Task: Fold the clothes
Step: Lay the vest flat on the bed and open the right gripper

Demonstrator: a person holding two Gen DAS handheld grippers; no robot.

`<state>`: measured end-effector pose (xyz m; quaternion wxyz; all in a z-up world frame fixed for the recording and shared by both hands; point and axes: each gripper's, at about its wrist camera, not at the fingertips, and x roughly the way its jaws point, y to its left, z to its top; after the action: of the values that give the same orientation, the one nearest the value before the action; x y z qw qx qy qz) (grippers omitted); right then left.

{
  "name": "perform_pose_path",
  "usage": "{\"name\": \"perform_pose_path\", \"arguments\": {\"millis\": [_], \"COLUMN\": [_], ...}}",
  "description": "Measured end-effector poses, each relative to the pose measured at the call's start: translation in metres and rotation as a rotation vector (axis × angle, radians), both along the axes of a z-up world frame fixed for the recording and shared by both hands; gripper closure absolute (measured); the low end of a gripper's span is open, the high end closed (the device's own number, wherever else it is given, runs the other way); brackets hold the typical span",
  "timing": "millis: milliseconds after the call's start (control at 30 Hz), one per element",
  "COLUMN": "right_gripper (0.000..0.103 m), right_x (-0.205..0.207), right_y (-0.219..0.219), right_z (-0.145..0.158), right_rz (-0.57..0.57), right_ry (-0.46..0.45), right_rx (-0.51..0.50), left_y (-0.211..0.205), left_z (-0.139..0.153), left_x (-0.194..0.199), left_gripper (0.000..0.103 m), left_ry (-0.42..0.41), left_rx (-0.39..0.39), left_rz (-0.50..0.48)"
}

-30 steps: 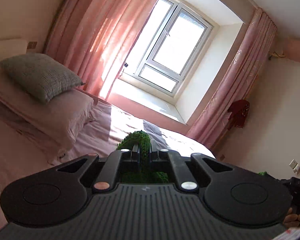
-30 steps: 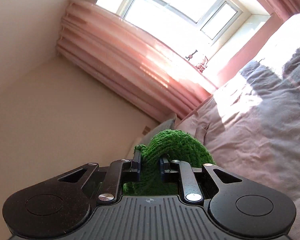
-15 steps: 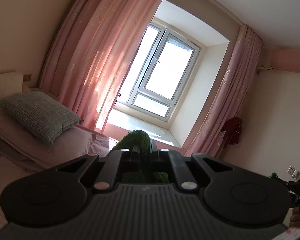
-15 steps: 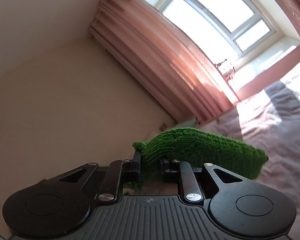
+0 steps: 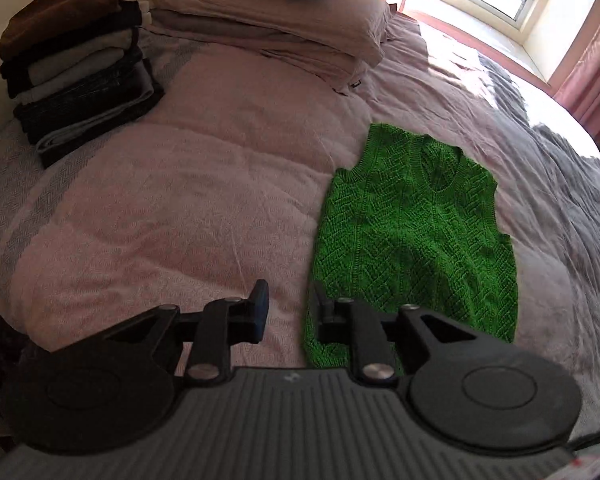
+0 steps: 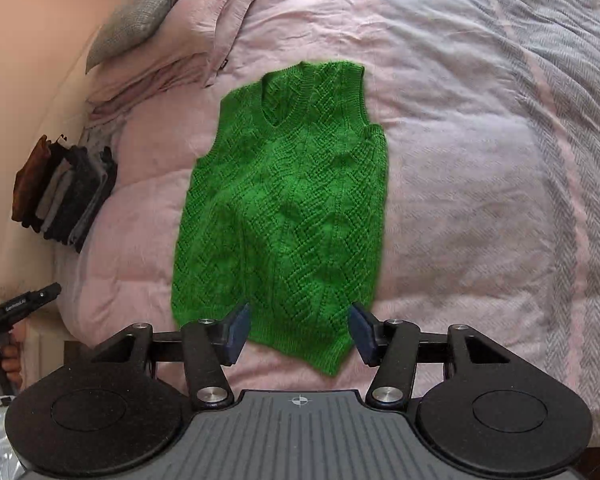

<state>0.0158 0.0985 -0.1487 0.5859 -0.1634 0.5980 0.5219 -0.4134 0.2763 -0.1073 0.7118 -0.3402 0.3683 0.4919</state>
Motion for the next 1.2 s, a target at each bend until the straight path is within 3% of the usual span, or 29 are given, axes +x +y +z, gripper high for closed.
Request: {"name": "perform_pose_path", "arguments": {"millis": [67,200,433,733,933,1200], "right_gripper": [0.052,0.052,0.052,0.050,0.049,0.049], "right_x": [-0.004,-0.026,-0.061,-0.118,-0.149,-0.156], "right_y": [0.011,-0.008,-0.026,-0.050,-0.067,-0.063], "right_z": [-0.003,0.024,0.016,0.015,0.007,0.005], "right_rz": [0.005,0.038,-0.068,-0.199,-0.256,-0.231], "right_ry": [-0.048,-0.173,-0.170,-0.197,-0.216,-0.250], "right_rx": [0.025,0.042,0.019,0.006,-0.021,0.014], "left_y": [-0.007,-0.017,-0.021,-0.020,-0.019,-0.020], "left_z": [-0.001,-0.001,-0.012,-0.008,-0.021,-0.021], "left_x": [0.003,0.021,0.057,0.069,0.054,0.035], "left_gripper": [0.070,0.068,0.055,0.041,0.041,0.041], "left_ry": [-0.021,-0.006,0.088,0.141,0.142,0.137], "left_rx": [0.005,-0.041,-0.111,-0.090,-0.104,-0.096], "left_rz": [0.000,-0.041,-0.226,-0.458,-0.505,-0.474]}}
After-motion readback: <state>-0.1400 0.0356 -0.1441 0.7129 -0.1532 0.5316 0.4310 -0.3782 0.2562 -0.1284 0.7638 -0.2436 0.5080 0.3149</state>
